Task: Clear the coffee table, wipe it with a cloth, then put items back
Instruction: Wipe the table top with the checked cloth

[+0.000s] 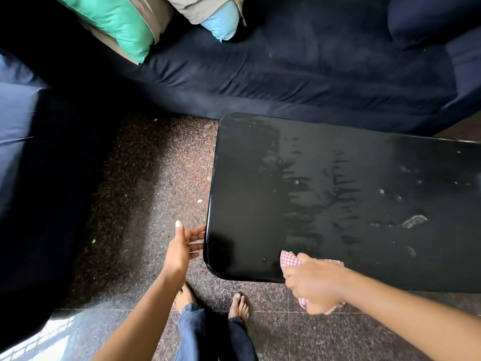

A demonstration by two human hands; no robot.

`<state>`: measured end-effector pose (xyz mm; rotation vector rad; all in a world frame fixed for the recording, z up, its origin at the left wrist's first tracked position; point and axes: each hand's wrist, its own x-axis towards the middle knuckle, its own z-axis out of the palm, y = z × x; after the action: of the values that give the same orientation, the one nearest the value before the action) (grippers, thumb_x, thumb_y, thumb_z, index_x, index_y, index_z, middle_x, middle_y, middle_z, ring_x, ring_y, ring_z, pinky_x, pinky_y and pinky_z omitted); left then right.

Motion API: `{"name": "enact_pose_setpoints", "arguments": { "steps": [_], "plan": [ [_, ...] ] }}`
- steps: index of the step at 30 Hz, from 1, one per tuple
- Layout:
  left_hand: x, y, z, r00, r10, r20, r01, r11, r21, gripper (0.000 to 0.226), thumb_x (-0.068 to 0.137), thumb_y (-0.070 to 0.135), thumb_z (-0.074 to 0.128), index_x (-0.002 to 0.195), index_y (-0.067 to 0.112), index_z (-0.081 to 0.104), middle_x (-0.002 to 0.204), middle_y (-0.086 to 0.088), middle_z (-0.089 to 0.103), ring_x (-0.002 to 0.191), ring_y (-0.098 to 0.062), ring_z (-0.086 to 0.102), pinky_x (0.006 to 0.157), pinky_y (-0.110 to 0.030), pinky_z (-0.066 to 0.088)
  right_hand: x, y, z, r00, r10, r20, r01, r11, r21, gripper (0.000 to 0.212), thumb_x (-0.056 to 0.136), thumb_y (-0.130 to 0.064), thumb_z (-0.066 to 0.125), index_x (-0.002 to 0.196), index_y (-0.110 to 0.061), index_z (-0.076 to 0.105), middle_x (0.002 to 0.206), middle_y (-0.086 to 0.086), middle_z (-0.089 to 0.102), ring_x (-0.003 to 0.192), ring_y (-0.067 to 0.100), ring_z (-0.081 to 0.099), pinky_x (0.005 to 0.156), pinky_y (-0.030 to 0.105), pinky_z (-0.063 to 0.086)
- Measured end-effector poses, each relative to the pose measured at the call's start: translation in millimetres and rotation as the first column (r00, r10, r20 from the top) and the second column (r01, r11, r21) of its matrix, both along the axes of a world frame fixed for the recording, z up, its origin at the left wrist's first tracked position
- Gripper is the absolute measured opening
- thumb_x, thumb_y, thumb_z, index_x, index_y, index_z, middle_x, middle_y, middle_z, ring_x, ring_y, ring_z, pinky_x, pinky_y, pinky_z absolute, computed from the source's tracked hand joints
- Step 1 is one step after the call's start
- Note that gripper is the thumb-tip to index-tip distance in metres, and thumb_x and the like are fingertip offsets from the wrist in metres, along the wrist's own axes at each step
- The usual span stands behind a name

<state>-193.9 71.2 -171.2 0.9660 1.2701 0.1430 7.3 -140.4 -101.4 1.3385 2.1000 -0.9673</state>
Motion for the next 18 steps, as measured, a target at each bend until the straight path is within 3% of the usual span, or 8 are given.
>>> {"name": "enact_pose_setpoints", "arguments": {
  "steps": [1,4,7,10,14,16,18],
  "plan": [
    [1.3,-0.8,1.5,1.0,-0.002,-0.003,0.002,1.0,0.008,0.068,0.1,0.053,0.01,0.099,0.019,0.069,0.098,-0.006,0.071,0.084,-0.022,0.063,0.074,-0.033,0.041,4.0,3.7,4.0,0.996,-0.08,0.029,0.08,0.997,-0.013,0.025,0.073,-0.023,0.052,0.081,-0.008,0.07,0.083,0.001,0.057,0.092,0.019,0.047,0.083,0.045,0.036],
    [5.8,-4.0,5.9,1.0,-0.002,-0.028,0.005,0.996,0.086,0.063,0.101,0.051,0.015,0.101,0.019,0.069,0.096,-0.002,0.071,0.087,-0.02,0.064,0.079,-0.035,0.042,21.5,19.8,4.6,0.917,-0.397,-0.027,0.394,0.894,0.212,0.028,0.072,-0.031,0.045,0.081,-0.022,0.07,0.089,-0.009,0.061,0.097,0.016,0.048,0.08,0.039,0.036],
    [13.0,-9.7,12.8,0.999,-0.011,-0.053,0.02,0.985,0.17,0.047,0.103,0.041,0.027,0.105,0.018,0.067,0.096,0.003,0.07,0.089,-0.016,0.064,0.082,-0.032,0.043,27.6,35.8,-9.1,0.638,-0.714,-0.289,0.763,0.535,0.363,0.026,0.069,-0.045,0.053,0.087,-0.035,0.069,0.099,-0.019,0.059,0.107,0.01,0.049,0.078,0.033,0.029],
    [18.3,-14.3,13.4,0.986,-0.046,-0.159,0.1,0.932,0.349,0.029,0.099,0.032,0.045,0.114,0.019,0.066,0.11,0.004,0.067,0.106,-0.015,0.06,0.091,-0.028,0.042,11.5,50.7,-25.5,0.545,-0.747,-0.381,0.812,0.357,0.461,0.041,0.068,-0.047,0.053,0.1,-0.028,0.07,0.105,-0.011,0.062,0.108,0.007,0.046,0.076,0.034,0.034],
    [32.6,-17.1,23.1,0.97,-0.171,-0.174,0.242,0.773,0.587,0.022,0.095,0.023,0.054,0.113,0.024,0.066,0.109,0.013,0.062,0.108,-0.009,0.056,0.095,-0.03,0.043,-12.6,66.7,-35.5,0.395,-0.763,-0.512,0.867,0.125,0.482,0.041,0.07,-0.039,0.058,0.107,-0.024,0.065,0.11,-0.01,0.061,0.112,0.007,0.048,0.081,0.034,0.042],
    [40.6,-18.2,24.5,0.968,-0.165,-0.191,0.248,0.765,0.595,0.025,0.095,0.018,0.054,0.118,0.022,0.064,0.111,0.011,0.059,0.109,-0.006,0.052,0.097,-0.027,0.04,-20.4,74.9,-39.5,0.397,-0.756,-0.521,0.851,0.091,0.517,0.043,0.069,-0.039,0.058,0.109,-0.023,0.064,0.112,-0.009,0.061,0.113,0.008,0.048,0.081,0.034,0.043],
    [44.3,-13.3,23.1,0.985,0.01,-0.173,0.073,0.881,0.467,0.031,0.096,0.012,0.051,0.125,0.02,0.059,0.118,0.005,0.058,0.11,-0.008,0.052,0.1,-0.027,0.039,-29.6,82.6,-44.1,0.489,-0.723,-0.488,0.807,0.164,0.567,0.044,0.067,-0.039,0.058,0.108,-0.024,0.063,0.111,-0.008,0.061,0.113,0.011,0.049,0.078,0.037,0.046]
  ]
}}
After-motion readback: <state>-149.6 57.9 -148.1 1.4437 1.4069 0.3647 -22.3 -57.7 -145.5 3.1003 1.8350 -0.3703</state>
